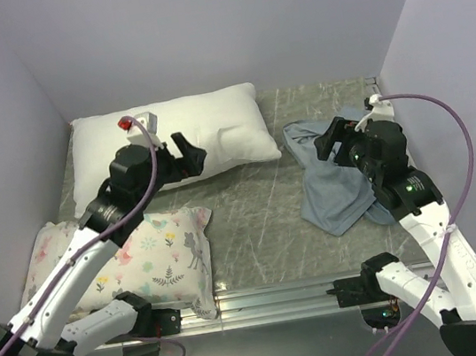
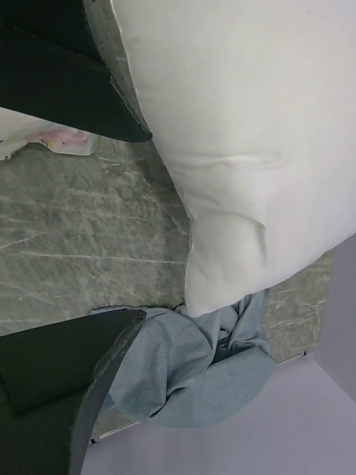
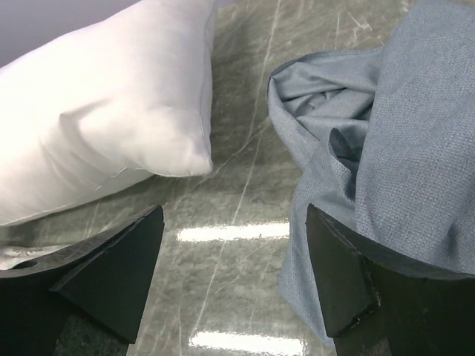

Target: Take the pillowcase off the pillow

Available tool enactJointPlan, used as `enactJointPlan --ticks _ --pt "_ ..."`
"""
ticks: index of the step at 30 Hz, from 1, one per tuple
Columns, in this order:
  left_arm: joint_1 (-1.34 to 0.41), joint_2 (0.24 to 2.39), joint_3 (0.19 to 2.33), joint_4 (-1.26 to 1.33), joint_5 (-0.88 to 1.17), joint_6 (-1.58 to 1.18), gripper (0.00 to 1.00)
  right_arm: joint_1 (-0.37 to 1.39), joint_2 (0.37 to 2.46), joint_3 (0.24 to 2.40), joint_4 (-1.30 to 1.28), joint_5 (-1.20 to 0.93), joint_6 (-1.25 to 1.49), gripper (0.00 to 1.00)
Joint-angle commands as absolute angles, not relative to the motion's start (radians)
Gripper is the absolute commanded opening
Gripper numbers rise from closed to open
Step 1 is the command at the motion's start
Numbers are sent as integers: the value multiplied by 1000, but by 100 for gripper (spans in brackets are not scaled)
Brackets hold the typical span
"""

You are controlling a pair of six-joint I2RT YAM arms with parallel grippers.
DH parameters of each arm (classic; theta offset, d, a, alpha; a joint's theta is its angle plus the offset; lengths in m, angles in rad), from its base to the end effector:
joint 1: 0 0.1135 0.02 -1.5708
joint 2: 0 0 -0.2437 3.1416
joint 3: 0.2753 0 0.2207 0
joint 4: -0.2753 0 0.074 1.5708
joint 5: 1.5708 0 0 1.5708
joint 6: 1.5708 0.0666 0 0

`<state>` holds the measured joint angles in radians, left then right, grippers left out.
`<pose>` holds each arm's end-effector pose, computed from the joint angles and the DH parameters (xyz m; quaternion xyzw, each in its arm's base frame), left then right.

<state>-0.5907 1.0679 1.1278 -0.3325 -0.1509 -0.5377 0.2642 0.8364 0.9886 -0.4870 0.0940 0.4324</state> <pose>0.2096 -0.1285 0.3620 -0.0245 0.7953 -0.2716 0.5414 0.1851 0.0436 0.3398 0.0955 0.8090 0.1615 0.5571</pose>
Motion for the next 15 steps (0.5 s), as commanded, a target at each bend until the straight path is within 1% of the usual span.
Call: enactJointPlan --ticks 1,4,15 --pt "-591 976 1047 -295 -179 -532 99 270 801 968 -434 89 399 84" --pt "-591 937 1013 -290 -178 -541 99 270 793 962 -442 100 396 84" --pt "-591 925 1017 -262 -114 -558 99 270 775 946 -454 115 397 84"
